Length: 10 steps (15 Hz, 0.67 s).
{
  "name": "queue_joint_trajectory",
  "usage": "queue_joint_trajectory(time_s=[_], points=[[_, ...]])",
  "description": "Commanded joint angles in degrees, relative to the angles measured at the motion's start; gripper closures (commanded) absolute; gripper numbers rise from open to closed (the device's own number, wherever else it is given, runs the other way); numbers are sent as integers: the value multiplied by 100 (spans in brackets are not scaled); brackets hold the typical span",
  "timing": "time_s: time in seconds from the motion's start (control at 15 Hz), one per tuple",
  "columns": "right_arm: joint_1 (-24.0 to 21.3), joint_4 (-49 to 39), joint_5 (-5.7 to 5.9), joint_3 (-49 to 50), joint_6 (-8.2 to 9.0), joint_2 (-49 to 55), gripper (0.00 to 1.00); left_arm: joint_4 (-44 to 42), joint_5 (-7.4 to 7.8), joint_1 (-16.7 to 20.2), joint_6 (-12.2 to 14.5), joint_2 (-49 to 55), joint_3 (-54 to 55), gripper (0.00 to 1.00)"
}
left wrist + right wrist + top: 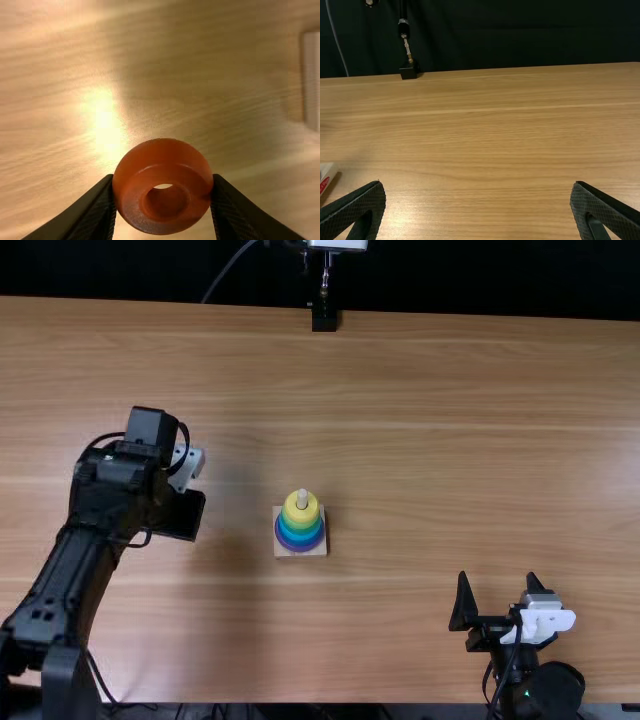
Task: Build the Hanoi tower: stack the rings onto the peg from bottom to top in this color order: purple, dark blue, light blue, dark green, light green, yellow, orange.
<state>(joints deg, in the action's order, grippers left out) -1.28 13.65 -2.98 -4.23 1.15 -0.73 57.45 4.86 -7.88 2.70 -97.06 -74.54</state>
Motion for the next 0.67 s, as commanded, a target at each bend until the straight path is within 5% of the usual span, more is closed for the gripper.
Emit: queue_joint_trajectory(time_s=[0.0, 0.27, 0.6], points=[[-74, 455, -18, 335, -20, 73, 0, 319, -33, 6, -59, 257, -377, 100], [-65, 455, -18, 335, -20, 73, 0, 2155, -117, -29, -48, 257, -1721, 100], [-65, 455, -18, 335, -20, 73, 0, 2471, -191, -636, -70, 205, -2671, 100]])
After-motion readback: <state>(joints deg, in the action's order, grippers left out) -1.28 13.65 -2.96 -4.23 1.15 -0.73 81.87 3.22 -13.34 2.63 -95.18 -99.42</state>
